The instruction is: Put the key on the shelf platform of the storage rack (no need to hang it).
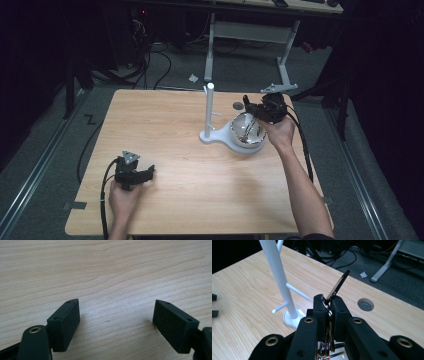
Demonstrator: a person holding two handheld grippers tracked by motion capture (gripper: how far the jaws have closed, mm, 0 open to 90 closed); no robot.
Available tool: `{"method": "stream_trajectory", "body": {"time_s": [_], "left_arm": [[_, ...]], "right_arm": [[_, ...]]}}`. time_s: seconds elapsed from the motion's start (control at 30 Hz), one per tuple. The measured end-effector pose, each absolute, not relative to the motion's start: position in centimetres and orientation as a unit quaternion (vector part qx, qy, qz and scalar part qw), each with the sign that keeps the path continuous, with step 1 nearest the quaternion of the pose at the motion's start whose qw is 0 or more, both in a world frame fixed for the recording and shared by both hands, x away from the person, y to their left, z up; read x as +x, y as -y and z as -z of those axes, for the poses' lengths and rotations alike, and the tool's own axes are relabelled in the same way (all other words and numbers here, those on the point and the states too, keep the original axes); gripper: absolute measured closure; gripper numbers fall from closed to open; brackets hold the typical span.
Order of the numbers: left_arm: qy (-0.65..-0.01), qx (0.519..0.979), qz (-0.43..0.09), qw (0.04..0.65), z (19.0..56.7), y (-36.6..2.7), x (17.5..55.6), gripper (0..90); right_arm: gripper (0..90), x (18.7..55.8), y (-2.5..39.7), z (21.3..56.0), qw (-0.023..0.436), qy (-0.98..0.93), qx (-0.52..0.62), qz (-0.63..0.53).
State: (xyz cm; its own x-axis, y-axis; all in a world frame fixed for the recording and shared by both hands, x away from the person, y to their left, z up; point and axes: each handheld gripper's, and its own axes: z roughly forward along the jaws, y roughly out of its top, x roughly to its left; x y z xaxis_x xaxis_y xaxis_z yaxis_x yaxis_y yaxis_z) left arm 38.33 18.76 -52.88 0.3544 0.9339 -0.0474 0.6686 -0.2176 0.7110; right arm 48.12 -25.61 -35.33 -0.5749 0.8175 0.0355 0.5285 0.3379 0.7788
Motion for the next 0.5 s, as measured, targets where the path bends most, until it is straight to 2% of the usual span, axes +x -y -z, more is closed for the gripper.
{"method": "stream_trajectory", "body": {"time_s": [0.5], "left_arm": [[-0.531, 0.755, -0.200, 0.329, 52.9, -18.8, 38.3, 22.1]], "right_arm": [[83.9, 47.9, 26.0, 37.9, 0.181, -0.800, 0.432, -0.374]]}}
